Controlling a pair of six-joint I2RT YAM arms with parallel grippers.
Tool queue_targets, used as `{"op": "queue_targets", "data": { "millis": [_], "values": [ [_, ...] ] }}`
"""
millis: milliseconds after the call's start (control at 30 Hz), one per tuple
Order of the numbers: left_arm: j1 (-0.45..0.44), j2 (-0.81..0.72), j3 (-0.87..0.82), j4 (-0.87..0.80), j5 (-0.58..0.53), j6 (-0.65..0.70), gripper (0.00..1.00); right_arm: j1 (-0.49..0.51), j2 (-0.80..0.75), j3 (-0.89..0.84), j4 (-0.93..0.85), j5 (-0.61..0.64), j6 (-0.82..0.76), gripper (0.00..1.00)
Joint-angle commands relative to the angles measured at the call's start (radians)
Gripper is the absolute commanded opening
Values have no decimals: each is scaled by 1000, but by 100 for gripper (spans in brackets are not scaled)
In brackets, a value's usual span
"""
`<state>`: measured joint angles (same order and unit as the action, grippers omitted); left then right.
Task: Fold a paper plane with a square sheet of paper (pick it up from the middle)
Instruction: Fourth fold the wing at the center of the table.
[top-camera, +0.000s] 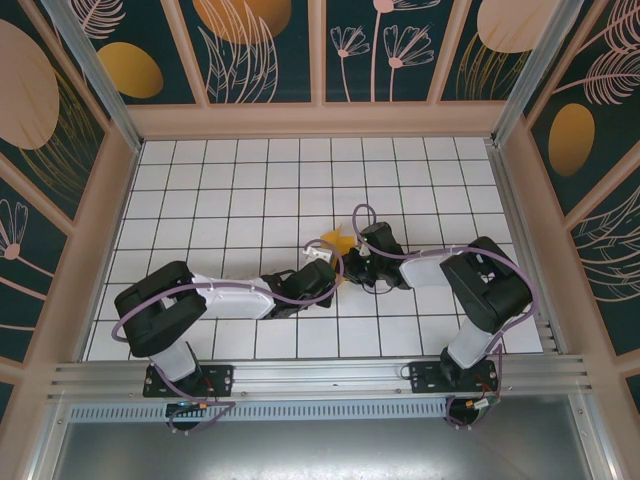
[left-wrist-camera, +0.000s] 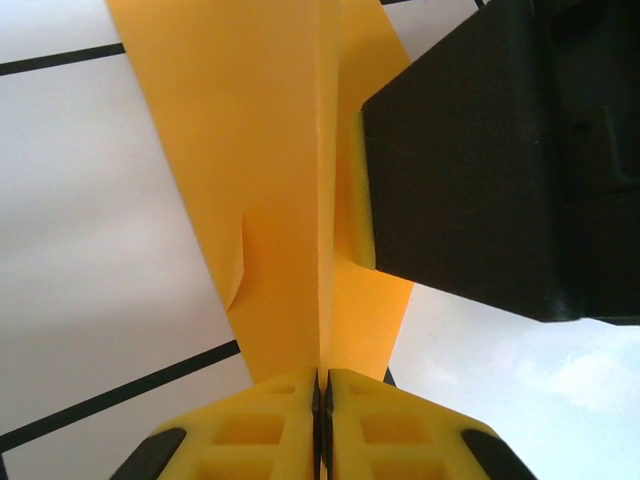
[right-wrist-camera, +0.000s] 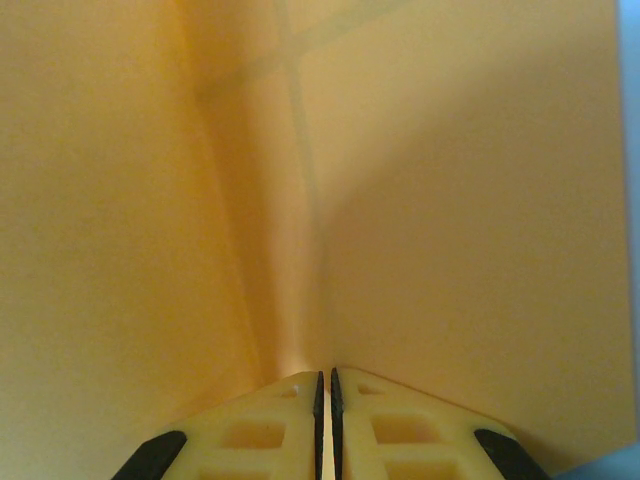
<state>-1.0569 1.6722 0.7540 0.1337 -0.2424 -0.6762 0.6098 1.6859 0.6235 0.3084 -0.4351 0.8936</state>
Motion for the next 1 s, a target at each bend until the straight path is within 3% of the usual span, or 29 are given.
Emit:
{"op": "queue_targets", "data": {
  "millis": [0, 367, 567, 833, 967],
  "values": [
    [-6, 11, 16, 18, 16, 36, 13, 8, 18, -13, 7, 10, 4, 15],
    [3, 34, 2, 84, 113, 41, 11, 8, -30, -25, 22, 12, 12, 15],
    [57, 32, -52, 186, 264, 33, 10, 0, -112, -33, -21, 53, 9, 18],
    [106, 36, -73, 235, 364, 56, 10, -25, -167, -73, -92, 142, 5, 20],
    [127, 68, -85, 252, 430, 72, 9, -38, -146, -83, -65, 111, -15, 17]
  ]
}}
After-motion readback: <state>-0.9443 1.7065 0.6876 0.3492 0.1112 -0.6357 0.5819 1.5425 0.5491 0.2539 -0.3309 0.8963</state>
